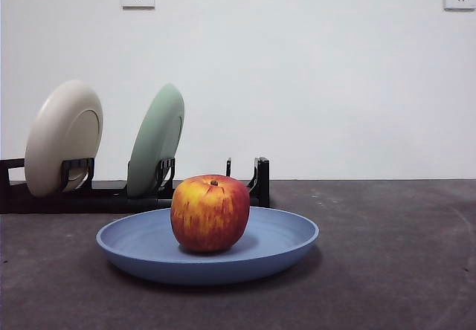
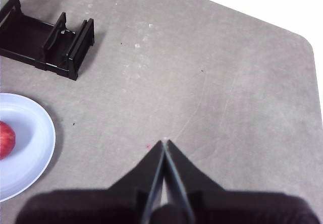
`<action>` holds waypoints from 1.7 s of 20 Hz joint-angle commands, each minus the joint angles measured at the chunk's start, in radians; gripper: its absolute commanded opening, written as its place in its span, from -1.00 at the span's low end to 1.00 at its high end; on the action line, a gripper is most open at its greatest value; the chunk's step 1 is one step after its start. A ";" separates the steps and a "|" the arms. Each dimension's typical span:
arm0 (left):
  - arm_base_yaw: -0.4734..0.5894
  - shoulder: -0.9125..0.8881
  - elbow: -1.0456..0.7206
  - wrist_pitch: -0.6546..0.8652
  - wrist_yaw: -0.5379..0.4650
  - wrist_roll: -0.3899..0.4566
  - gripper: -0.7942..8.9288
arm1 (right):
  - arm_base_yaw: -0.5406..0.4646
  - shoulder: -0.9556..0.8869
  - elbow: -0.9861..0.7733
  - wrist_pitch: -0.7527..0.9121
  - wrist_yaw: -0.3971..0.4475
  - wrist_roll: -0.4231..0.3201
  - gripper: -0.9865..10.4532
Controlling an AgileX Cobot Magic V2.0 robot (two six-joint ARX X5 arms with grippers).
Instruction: Take the blue plate from the plate rack,put the plate on the table,take the apple from the table,put the apple in the plate
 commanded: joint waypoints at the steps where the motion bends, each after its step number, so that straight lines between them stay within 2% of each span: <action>1: 0.004 -0.047 -0.019 -0.040 0.002 -0.008 -0.84 | 0.000 0.002 -0.004 -0.019 0.000 -0.006 -0.83; 3: 0.005 -0.079 -0.019 -0.064 0.001 -0.008 -0.84 | 0.000 0.002 -0.004 -0.019 0.001 -0.006 -0.83; 6: 0.014 -0.103 -0.025 -0.114 -0.006 0.064 -0.84 | 0.000 0.002 -0.004 -0.019 0.001 -0.006 -0.83; 8: 0.034 -0.116 -0.053 -0.117 0.005 0.071 -0.84 | 0.000 0.002 -0.004 -0.019 0.001 -0.006 -0.83; 11: 0.059 -0.152 -0.111 -0.112 0.138 0.071 -0.84 | 0.000 0.002 -0.004 -0.019 0.001 -0.006 -0.83; 14: 0.088 -0.197 -0.149 -0.111 0.211 0.067 -0.84 | 0.000 0.002 -0.004 -0.019 0.001 -0.006 -0.83; 20: 0.095 -0.269 -0.149 -0.104 0.211 0.068 -0.84 | 0.000 0.002 -0.004 -0.019 0.001 -0.006 -0.83; 34: 0.095 -0.251 -0.148 -0.108 0.211 0.067 -0.84 | 0.000 0.002 -0.004 -0.019 0.001 -0.007 -0.83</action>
